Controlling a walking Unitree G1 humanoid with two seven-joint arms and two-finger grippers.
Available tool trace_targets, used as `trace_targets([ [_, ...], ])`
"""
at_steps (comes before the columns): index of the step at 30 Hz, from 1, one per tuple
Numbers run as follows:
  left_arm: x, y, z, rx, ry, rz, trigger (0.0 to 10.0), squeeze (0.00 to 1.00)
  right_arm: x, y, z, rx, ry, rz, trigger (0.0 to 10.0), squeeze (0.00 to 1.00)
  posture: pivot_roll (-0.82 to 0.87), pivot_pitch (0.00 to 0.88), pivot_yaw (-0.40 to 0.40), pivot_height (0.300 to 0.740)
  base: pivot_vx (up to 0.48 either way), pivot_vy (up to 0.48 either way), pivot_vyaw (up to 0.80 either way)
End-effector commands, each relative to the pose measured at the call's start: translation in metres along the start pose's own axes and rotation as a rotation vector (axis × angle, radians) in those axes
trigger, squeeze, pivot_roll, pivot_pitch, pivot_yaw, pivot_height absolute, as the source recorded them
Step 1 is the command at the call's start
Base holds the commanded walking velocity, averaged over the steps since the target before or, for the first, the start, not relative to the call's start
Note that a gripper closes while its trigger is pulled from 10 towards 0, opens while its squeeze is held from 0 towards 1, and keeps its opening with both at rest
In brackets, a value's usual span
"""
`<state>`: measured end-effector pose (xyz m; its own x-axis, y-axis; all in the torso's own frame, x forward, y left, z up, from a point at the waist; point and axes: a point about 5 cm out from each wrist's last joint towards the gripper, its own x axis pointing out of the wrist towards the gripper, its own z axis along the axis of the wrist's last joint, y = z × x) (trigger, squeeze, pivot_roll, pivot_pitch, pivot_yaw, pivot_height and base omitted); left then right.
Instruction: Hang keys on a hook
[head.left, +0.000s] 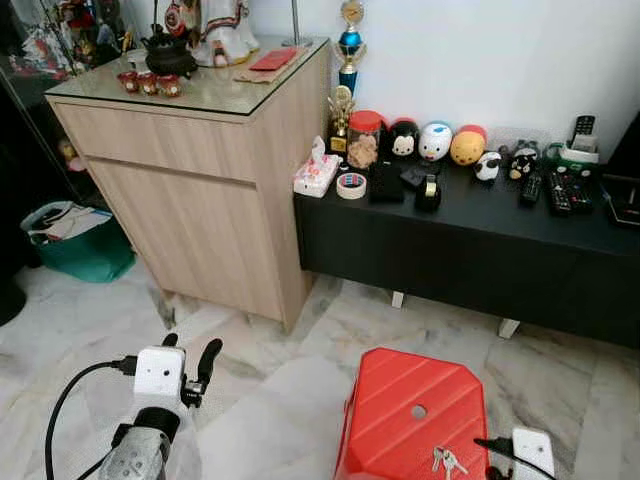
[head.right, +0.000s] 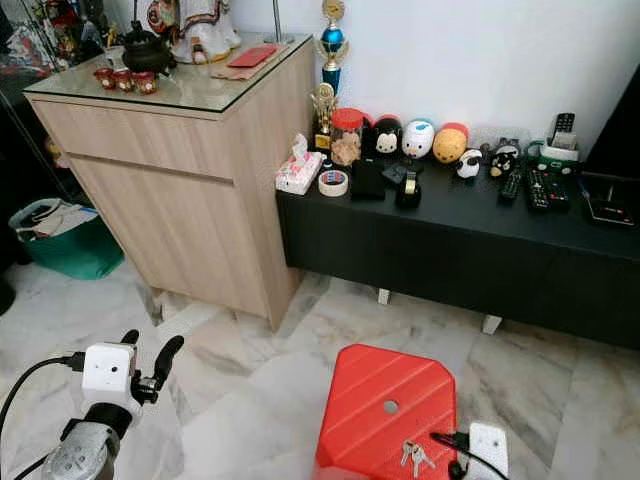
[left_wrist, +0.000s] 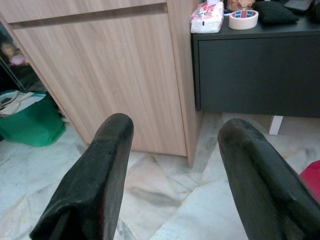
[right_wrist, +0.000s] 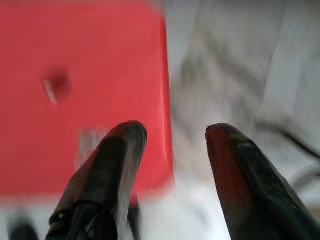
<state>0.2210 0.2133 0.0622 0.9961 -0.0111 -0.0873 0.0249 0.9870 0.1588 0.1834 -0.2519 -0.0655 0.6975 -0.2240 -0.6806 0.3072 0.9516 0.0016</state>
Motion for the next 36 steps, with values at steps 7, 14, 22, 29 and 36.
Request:
trace_targets([
  [7, -0.001, 0.000, -0.001, 0.012, 0.002, 0.010, 10.0, 0.00, -0.003, 0.002, 0.027, 0.007, -0.273, 0.048, 10.0, 0.00, 0.02, 0.000, 0.021, 0.740, 0.000, 0.000, 0.00],
  [14, -0.002, 0.002, -0.002, 0.017, 0.006, 0.017, 10.0, 0.00, -0.062, 0.077, 0.176, -0.116, -1.035, 0.221, 10.0, 0.00, 0.01, 0.000, 0.015, 0.740, 0.000, 0.000, 0.00],
  [22, -0.002, 0.003, 0.002, 0.018, -0.006, 0.035, 10.0, 0.00, -0.097, 0.068, 0.175, -0.133, -1.031, 0.201, 10.0, 0.00, 0.01, 0.000, -0.003, 0.740, 0.000, 0.000, 0.00],
  [29, -0.008, 0.004, -0.002, 0.013, 0.004, 0.055, 10.0, 0.00, -0.089, 0.037, 0.133, -0.090, -0.783, 0.059, 10.0, 0.00, 0.01, 0.000, -0.013, 0.740, 0.000, 0.000, 0.00],
  [36, -0.007, 0.004, -0.002, 0.014, 0.005, 0.050, 10.0, 0.00, -0.083, 0.038, 0.134, -0.057, -0.716, 0.055, 10.0, 0.00, 0.00, 0.000, -0.013, 0.740, 0.000, 0.000, 0.00],
])
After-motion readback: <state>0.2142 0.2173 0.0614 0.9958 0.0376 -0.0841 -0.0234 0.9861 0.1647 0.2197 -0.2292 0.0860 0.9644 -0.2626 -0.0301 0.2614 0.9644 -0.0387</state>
